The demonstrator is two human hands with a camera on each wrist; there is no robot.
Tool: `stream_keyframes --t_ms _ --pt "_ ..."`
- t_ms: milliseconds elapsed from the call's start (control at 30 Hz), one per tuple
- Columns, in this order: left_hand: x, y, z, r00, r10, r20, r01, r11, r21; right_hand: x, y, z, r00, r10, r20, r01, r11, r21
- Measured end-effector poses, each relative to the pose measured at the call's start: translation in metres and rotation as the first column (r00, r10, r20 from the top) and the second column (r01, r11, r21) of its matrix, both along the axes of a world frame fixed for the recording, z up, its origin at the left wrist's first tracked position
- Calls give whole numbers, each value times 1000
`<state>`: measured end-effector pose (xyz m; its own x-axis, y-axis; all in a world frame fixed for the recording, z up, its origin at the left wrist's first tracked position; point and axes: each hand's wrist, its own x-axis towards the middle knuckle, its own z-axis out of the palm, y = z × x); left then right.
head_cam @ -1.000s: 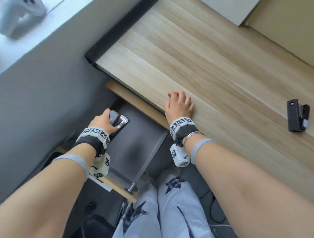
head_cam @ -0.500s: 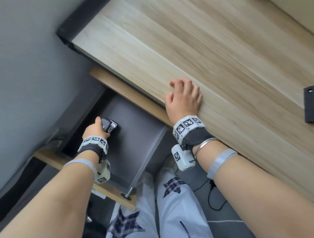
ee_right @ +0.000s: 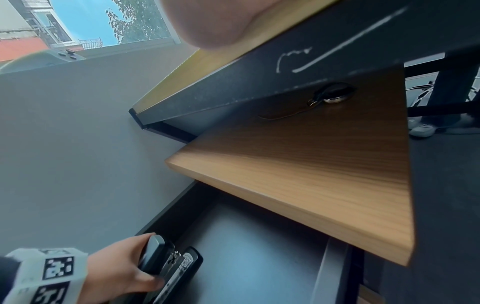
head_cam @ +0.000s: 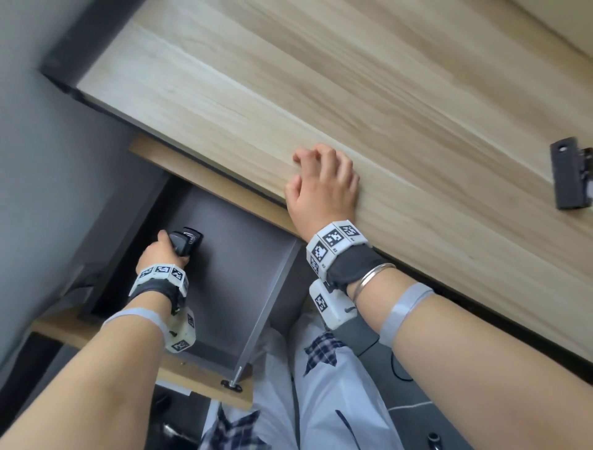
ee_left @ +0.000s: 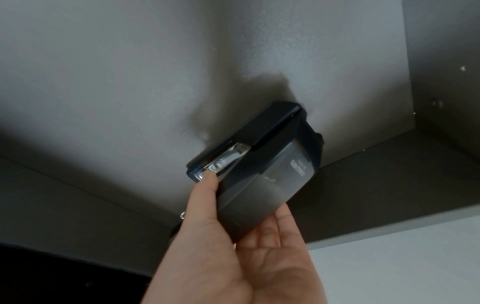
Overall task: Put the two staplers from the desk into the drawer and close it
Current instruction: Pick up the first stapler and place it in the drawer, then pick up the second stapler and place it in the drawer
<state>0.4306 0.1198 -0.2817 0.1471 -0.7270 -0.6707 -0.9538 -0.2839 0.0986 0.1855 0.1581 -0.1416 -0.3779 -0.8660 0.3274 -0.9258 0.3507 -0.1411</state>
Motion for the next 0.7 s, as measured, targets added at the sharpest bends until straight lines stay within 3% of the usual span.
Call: stream_keyframes --t_ms 133,300,533,700 --pt "-2 -5 11 1000 5 1 -5 998 55 1 0 1 1000 5 13 -5 999 35" --pt "-11 -6 45 998 -65 21 66 997 -40 0 0 6 997 -3 80 -7 993 121" --pt "-53 -4 128 959 -281 -32 277 957 -90 -4 1 28 965 -10 260 -56 968 245" --pt "-94 -15 186 904 -397 -160 377 915 -143 -29 3 54 935 4 355 -158 900 406"
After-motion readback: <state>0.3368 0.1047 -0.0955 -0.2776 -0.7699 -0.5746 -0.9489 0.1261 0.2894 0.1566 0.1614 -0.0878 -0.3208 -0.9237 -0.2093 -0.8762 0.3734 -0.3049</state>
